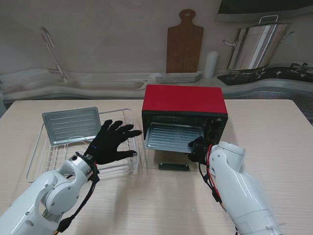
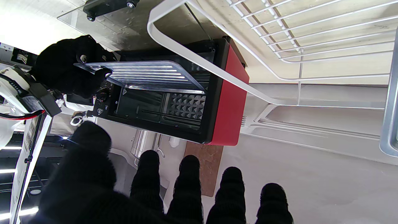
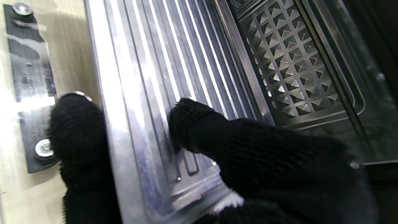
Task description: Slide the trays into the oven
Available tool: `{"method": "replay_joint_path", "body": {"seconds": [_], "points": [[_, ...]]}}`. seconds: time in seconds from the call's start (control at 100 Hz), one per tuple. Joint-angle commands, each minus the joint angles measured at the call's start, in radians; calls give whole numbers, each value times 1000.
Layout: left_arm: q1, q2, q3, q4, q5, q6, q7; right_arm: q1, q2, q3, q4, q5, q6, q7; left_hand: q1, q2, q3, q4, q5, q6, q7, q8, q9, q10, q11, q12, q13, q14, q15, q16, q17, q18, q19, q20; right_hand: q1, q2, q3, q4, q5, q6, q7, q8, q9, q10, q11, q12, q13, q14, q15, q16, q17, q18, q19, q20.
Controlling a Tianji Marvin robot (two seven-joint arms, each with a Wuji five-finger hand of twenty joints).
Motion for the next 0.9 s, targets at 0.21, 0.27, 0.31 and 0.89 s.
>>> {"method": "replay_joint_path", "body": {"seconds": [0.21,0.27,0.31,0.89], "points": [[1,-4,3,-4,-2,-1,-15,-3,-7,0,-10,-9,-17,31,14,46,-31,21,-25,-22,1,9,-34,-9,0,-12,-35,-22,-18,-13,-13,-21,-49,-11,101,31,94,-1,44,-87,106,5,-7,28,33,12,77,82,50,25,57,-68,33,17],[1,-4,4,-4,-1,-1,-15,-2,-7,0,-9,-11,-18,33,15,45,-31,21,-24,-20,1,9,-31,-6,1,-12,-36,-22,-18,-13,-13,-21,-49,-11,101,32,94,-1,44,-87,106,5,-8,29,33,12,78,82,50,24,57,-67,33,18],[2,-3,4,-5,-1,-1,-15,-1,-7,1,-8,-11,-17,34,15,46,-31,21,-24,-22,1,9,-33,-7,0,-13,-35,-21,-18,-13,-13,-21,-49,-11,101,31,95,-1,43,-86,105,4,-9,30,32,11,77,82,49,24,57,-66,33,18],[2,-2,0,-10,3,-10,-24,16,-14,12,13,-24,7,36,14,47,-32,21,-23,-22,1,9,-33,-9,-1,-13,-36,-23,-18,-14,-13,-22,-50,-12,98,33,94,1,37,-76,94,-11,-10,37,23,8,85,84,23,13,55,-62,27,18]]}}
